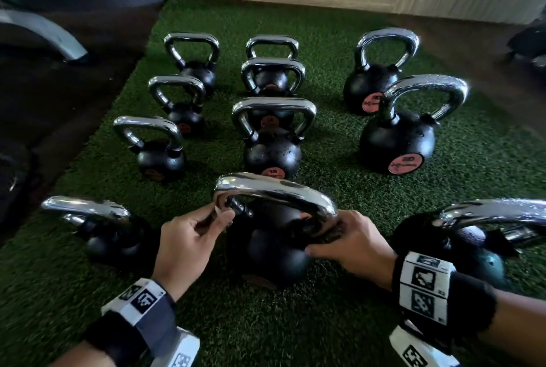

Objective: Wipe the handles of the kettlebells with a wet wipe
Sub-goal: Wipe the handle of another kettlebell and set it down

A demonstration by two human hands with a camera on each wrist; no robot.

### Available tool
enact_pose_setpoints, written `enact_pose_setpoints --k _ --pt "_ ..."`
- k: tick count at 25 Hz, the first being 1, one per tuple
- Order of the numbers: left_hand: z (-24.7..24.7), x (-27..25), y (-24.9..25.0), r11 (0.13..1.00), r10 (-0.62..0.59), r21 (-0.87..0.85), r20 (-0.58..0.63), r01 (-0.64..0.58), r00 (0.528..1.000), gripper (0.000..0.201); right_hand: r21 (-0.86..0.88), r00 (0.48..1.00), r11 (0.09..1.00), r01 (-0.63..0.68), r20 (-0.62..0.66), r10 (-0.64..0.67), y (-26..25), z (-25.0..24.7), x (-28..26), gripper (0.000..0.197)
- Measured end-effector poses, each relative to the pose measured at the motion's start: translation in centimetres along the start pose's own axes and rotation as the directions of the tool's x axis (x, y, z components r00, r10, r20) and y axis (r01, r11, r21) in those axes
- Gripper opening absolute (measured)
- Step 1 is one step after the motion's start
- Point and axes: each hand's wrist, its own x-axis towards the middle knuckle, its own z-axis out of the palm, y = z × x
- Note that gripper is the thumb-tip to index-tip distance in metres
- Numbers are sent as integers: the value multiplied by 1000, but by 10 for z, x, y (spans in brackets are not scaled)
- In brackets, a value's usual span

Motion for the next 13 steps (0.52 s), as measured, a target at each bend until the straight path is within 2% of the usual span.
enact_pose_setpoints --k 2,5,7,8,10,12,13 --pt "7 15 6 998 -5 63 8 5 1000 39 -24 994 994 110 11 -109 -2 -2 -14 20" --pt "21 44 23 984 65 163 30 -69 997 24 -61 967 967 246 76 -241 -16 6 -30 20" --pt "29 60 38 969 106 217 67 -118 992 9 -75 931 933 353 130 -342 -23 19 -32 22" --pt "33 66 45 964 130 219 112 -152 985 10 -76 912 916 393 163 -377 -26 25 -30 22" --pt "38 71 55 954 167 214 198 -209 966 33 -74 898 909 411 202 -390 -31 33 -20 18" --pt "39 76 56 954 147 216 262 -206 954 40 -88 925 922 377 98 -368 -31 41 -5 20" --pt "37 78 53 965 119 191 286 -178 951 39 -90 946 942 323 23 -322 -31 45 2 29"
